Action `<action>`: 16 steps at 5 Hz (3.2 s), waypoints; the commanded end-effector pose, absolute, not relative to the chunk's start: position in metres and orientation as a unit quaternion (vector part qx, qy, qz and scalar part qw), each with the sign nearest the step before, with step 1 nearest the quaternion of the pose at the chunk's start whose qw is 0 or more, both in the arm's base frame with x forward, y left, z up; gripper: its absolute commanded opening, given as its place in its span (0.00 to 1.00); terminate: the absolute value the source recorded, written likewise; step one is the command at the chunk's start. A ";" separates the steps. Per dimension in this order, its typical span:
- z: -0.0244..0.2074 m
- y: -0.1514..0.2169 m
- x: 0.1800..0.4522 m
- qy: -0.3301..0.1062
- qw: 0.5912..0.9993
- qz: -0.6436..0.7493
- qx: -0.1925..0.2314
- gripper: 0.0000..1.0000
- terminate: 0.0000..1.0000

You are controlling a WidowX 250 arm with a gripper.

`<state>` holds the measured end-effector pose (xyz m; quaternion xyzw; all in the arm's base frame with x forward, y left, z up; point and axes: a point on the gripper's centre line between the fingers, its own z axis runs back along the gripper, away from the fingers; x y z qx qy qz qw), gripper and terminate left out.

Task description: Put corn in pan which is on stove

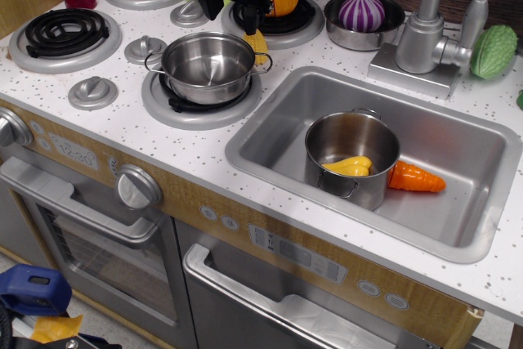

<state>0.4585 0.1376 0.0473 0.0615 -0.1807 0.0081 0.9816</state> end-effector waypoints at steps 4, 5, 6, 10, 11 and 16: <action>0.039 0.124 0.469 -0.210 0.976 0.000 0.058 1.00 0.00; 0.031 0.127 0.473 -0.219 0.975 0.005 0.043 1.00 0.00; 0.029 0.125 0.471 -0.220 0.975 0.016 0.036 0.00 0.00; 0.155 0.123 0.431 -0.114 0.984 -0.030 0.136 0.00 0.00; 0.159 0.121 0.413 -0.107 0.984 -0.022 0.143 0.00 0.00; 0.096 0.137 0.393 -0.153 0.984 -0.014 0.088 1.00 1.00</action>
